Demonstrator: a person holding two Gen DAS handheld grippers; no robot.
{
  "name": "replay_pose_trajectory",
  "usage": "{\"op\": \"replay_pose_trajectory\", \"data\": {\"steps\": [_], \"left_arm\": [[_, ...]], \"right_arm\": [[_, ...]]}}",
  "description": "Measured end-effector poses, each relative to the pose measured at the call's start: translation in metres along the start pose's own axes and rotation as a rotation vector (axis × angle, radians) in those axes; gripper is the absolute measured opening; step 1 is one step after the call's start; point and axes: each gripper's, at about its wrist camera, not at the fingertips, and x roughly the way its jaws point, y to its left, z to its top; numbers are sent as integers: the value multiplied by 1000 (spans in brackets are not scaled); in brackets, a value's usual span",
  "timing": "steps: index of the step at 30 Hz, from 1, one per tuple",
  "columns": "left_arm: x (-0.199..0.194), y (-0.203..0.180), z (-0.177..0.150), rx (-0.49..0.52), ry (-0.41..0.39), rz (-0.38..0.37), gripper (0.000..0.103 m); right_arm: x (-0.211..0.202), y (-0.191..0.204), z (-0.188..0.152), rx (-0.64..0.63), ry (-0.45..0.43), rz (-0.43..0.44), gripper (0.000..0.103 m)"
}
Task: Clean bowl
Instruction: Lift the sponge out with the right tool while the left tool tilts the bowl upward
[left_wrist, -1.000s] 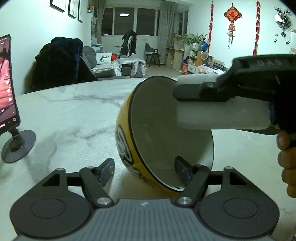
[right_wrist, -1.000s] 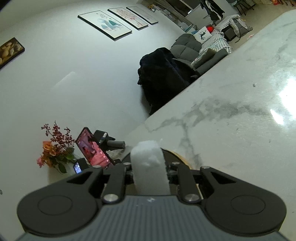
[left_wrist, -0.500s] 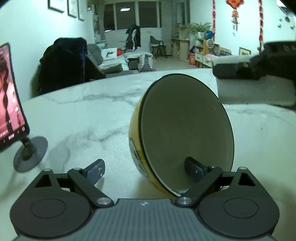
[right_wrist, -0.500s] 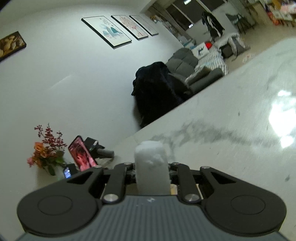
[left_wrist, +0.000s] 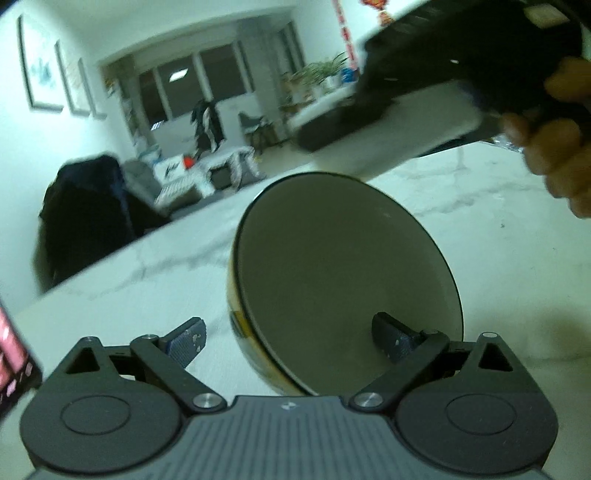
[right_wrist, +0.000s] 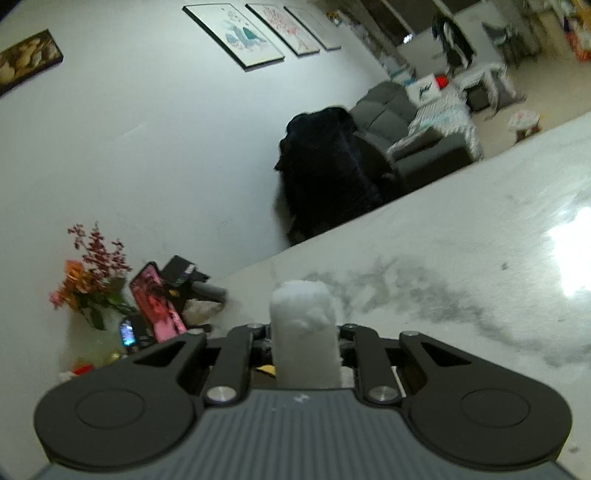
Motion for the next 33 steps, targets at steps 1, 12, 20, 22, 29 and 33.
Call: {"op": "replay_pose_trajectory", "data": {"steps": [1, 12, 20, 22, 29, 33], "left_arm": [[3, -2, 1, 14, -9, -8, 97], [50, -28, 17, 185, -113, -107, 97], [66, -39, 18, 185, -116, -84, 97], [67, -51, 15, 218, -128, -56, 97], [73, -83, 7, 344, -188, 16, 97], [78, -88, 0, 373, -205, 26, 97]], "right_arm": [[3, -2, 3, 6, 3, 13, 19], [-4, -22, 27, 8, -9, -9, 19], [-10, -53, 27, 70, -14, -2, 19], [-12, -50, 28, 38, -10, 0, 19], [-16, -46, 28, 17, -4, 54, 19], [-14, -45, 27, 6, 1, 39, 18]]}}
